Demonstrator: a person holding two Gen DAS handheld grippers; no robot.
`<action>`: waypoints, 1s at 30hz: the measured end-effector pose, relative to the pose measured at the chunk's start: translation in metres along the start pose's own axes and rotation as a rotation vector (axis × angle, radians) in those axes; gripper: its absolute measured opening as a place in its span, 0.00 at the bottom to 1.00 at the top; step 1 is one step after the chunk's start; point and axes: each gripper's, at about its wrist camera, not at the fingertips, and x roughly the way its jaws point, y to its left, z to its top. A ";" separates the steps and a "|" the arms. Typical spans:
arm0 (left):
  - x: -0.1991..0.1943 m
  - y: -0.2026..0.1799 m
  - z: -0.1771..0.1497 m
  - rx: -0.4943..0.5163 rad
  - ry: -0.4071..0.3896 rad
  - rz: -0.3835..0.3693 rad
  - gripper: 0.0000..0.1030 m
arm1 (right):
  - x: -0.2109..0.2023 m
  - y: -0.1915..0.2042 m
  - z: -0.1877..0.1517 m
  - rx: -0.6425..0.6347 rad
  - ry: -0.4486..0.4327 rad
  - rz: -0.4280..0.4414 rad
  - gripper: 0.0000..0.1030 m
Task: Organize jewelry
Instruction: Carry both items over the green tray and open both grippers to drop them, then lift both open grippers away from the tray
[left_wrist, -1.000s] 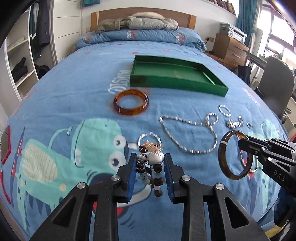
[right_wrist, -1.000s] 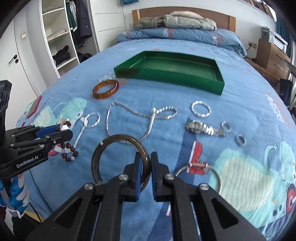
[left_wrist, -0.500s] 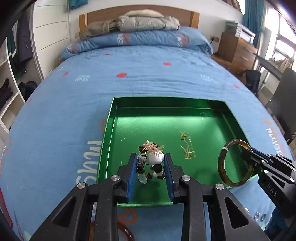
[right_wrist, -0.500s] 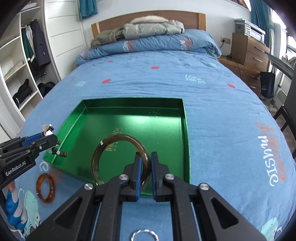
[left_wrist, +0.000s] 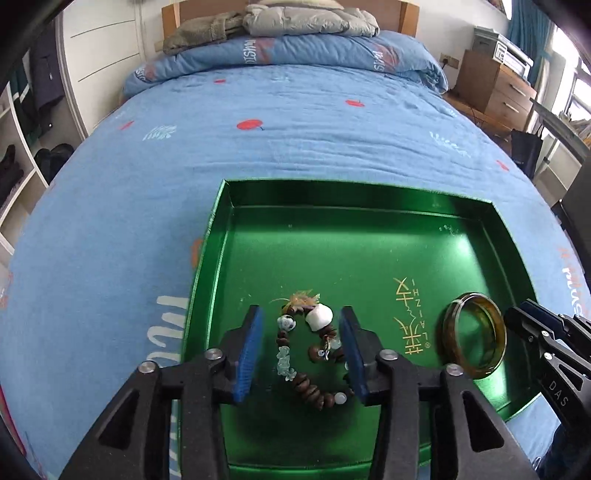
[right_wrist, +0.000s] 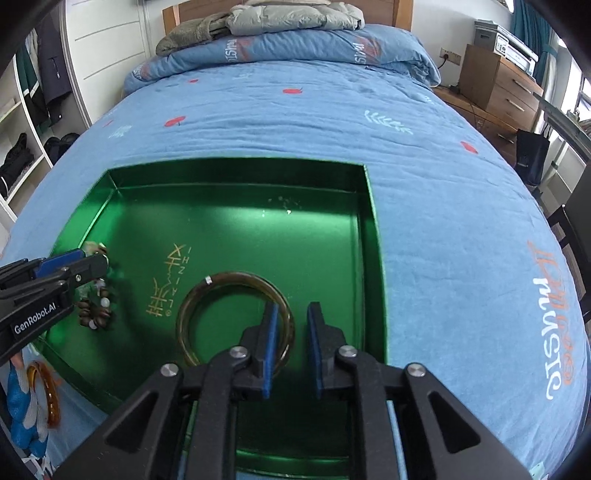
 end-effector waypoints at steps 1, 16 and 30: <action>-0.013 0.004 0.002 -0.007 -0.026 -0.002 0.51 | -0.011 -0.004 0.000 0.007 -0.020 0.001 0.22; -0.217 0.066 -0.106 0.004 -0.177 0.013 0.51 | -0.261 -0.049 -0.117 0.050 -0.322 0.117 0.22; -0.270 0.115 -0.244 -0.101 -0.132 0.023 0.51 | -0.321 -0.083 -0.250 0.121 -0.284 0.077 0.22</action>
